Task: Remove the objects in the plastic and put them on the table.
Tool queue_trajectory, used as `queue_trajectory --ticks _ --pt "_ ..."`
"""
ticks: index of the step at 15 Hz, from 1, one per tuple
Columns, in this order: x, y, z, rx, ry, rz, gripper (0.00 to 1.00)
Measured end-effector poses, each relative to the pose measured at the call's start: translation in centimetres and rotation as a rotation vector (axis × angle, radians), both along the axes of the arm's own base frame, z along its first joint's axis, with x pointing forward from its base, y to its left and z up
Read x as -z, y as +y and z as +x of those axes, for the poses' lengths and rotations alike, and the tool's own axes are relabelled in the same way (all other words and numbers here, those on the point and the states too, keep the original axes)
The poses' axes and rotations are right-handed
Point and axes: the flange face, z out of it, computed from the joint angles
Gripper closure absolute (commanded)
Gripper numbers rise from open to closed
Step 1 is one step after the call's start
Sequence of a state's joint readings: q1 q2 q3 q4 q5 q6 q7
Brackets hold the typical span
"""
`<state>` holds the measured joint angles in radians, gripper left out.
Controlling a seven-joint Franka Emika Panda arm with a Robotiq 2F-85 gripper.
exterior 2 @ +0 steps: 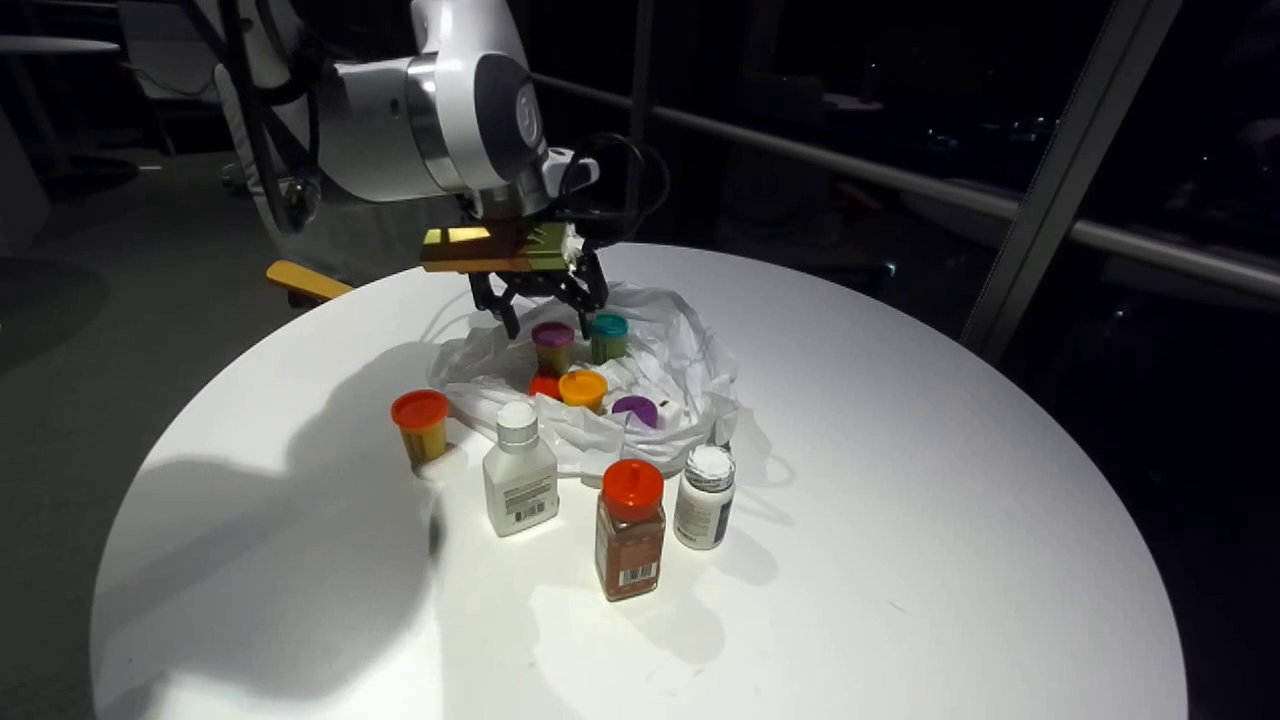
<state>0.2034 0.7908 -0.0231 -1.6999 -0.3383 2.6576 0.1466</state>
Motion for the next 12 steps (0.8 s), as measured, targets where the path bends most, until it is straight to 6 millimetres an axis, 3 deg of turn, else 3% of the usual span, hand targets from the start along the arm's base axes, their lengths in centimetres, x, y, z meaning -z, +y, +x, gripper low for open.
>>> queue_trajectory --ticks 1,6,7,12 --pt "0.22 -0.26 0.16 -0.017 0.008 0.019 0.28" --pt "0.67 -1.09 0.87 -0.067 0.03 0.077 0.67" --pt "0.67 -1.11 0.87 -0.068 0.03 0.078 0.71" --pt "0.29 -0.38 0.11 -0.027 0.067 0.045 0.71"
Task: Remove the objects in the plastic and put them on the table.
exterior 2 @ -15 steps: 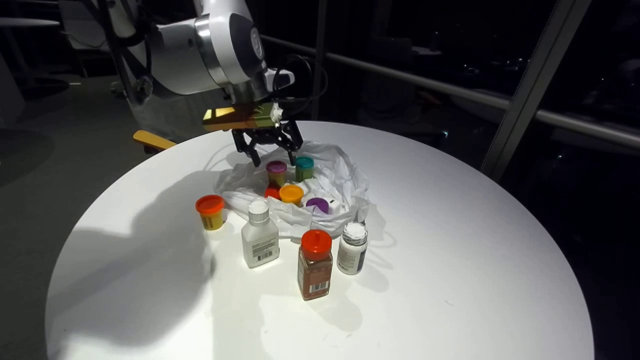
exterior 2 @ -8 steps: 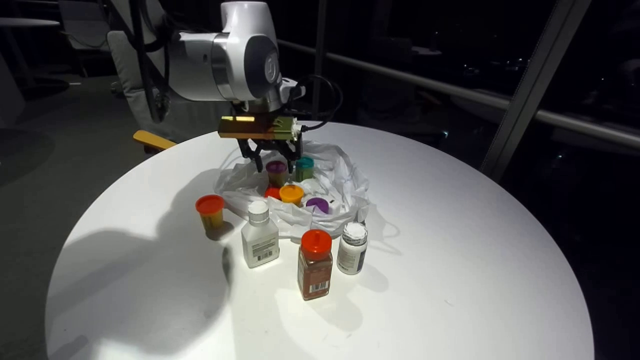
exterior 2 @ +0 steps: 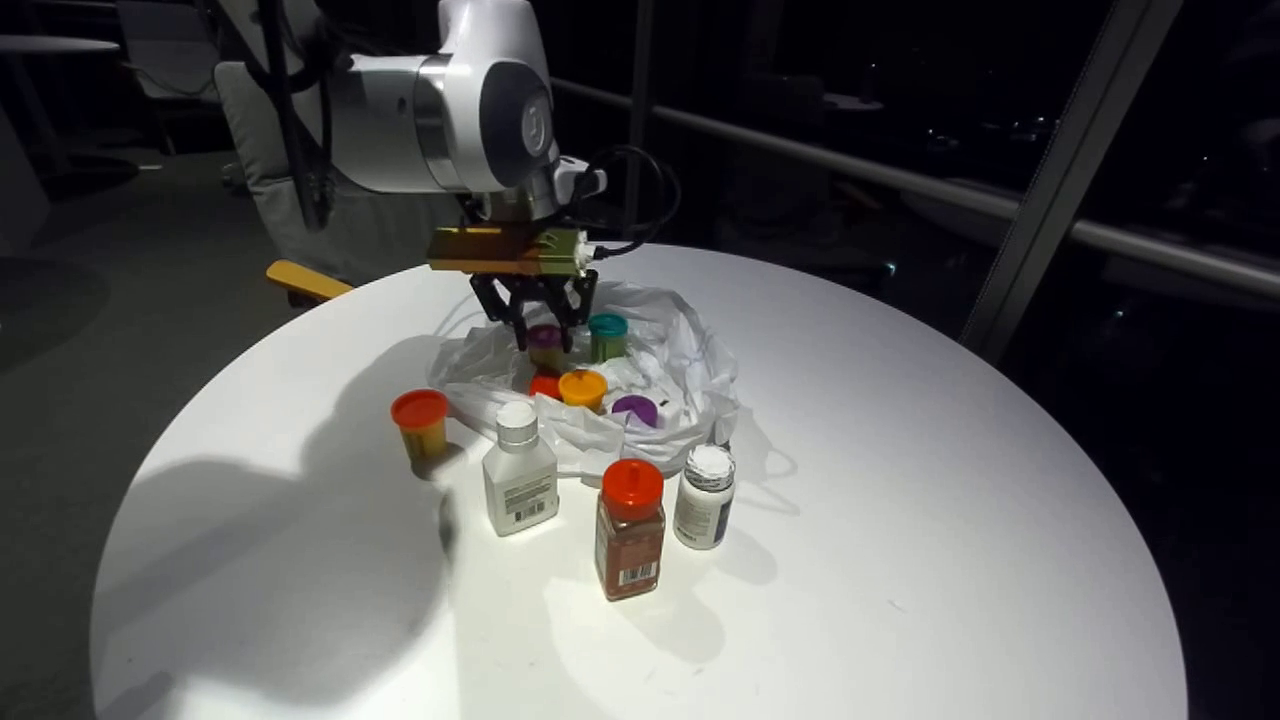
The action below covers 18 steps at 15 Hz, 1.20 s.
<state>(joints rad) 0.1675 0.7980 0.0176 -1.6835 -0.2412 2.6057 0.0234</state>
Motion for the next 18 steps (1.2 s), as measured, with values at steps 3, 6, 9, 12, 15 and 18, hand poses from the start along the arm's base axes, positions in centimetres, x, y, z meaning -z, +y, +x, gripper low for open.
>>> queue_trajectory --ticks 3,6,9,12,15,18 --pt "-1.8 2.5 -2.0 0.108 0.033 -0.097 0.71" --pt "-4.8 6.8 -5.3 0.193 0.024 -0.2 0.71" --pt "-6.9 11.7 -8.8 0.189 0.013 -0.257 0.71" --pt "-6.4 15.4 -11.3 0.139 0.03 -0.256 0.71" --pt "-3.8 16.4 -12.3 0.12 0.059 -0.265 0.71" --pt "-0.2 15.9 -12.3 0.111 0.068 -0.245 0.71"
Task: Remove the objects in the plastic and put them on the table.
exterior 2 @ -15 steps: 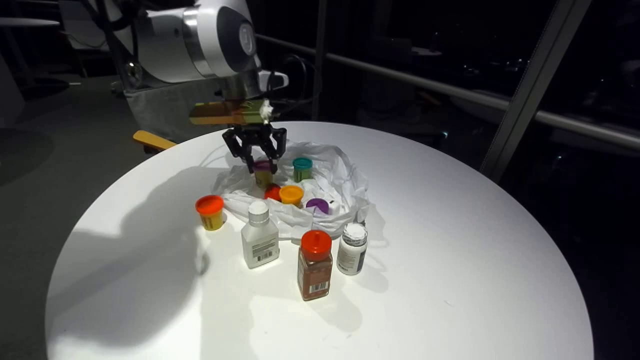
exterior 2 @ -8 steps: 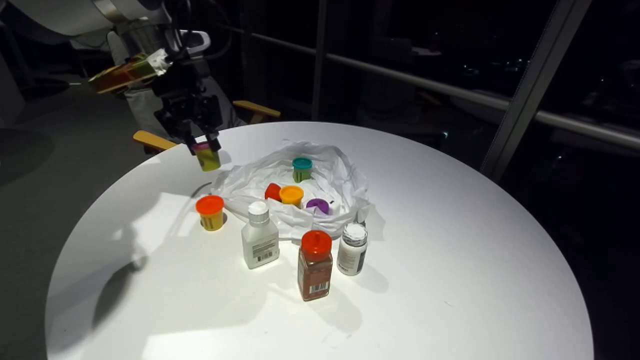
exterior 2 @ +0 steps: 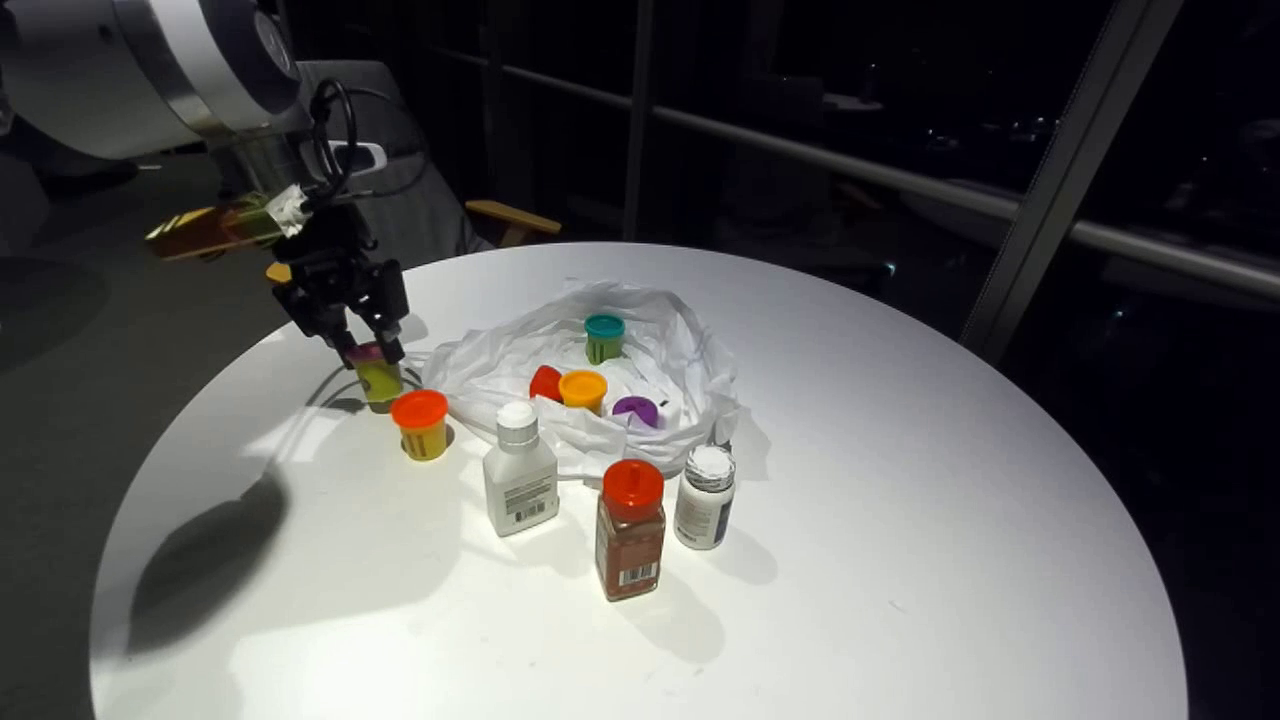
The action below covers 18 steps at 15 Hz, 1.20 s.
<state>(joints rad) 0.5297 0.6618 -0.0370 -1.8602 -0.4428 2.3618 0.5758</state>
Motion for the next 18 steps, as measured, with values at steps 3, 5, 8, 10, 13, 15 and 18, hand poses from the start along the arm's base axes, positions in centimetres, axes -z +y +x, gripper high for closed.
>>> queue_trajectory --ticks 3,5,8,10,13,15,18 --pt "1.5 -0.4 0.6 -0.01 -0.04 0.054 0.21" --pt "1.5 -0.6 0.9 -0.01 -0.069 0.079 0.14" --pt "1.7 -1.1 0.6 0.013 -0.099 0.06 0.0" --pt "1.3 -1.4 0.3 0.018 -0.123 0.03 0.0" --pt "0.2 -1.5 0.0 0.007 -0.149 -0.009 0.0" --pt "-0.9 -2.1 0.3 0.017 -0.151 -0.04 0.0" --pt "-3.4 -5.0 2.0 0.034 -0.123 -0.089 0.0"
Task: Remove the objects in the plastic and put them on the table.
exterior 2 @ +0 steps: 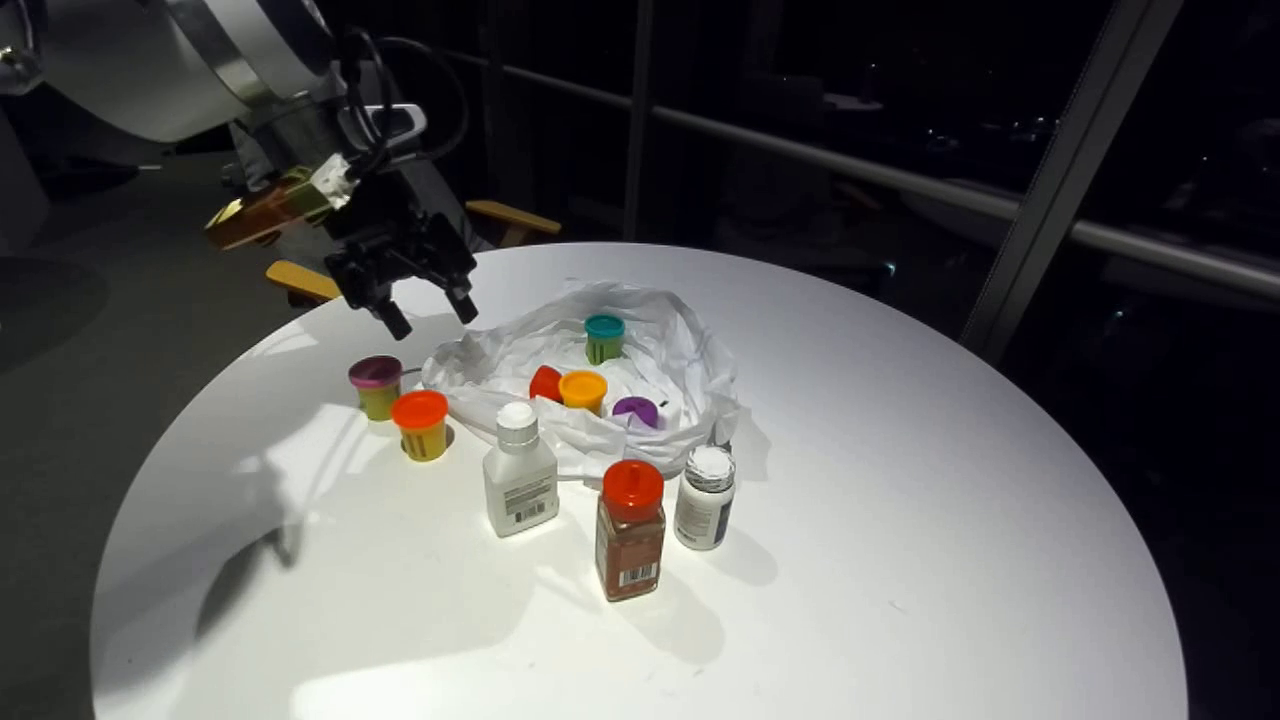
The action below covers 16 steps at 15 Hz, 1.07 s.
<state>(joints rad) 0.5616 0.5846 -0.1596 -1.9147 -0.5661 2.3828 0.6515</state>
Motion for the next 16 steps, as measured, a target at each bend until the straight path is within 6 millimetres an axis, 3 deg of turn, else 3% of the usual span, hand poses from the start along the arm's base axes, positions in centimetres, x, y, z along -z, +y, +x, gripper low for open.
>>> queue_trajectory --ticks 5,8,11,16 --pt "-3.0 -9.0 6.1 -0.088 0.067 -0.03 0.0" --pt "-2.7 -13.0 10.0 -0.163 0.047 0.008 0.0" --pt "-0.6 -14.1 12.5 -0.24 0.034 0.101 0.0" --pt "3.0 -11.0 13.6 -0.345 0.078 0.182 0.0"
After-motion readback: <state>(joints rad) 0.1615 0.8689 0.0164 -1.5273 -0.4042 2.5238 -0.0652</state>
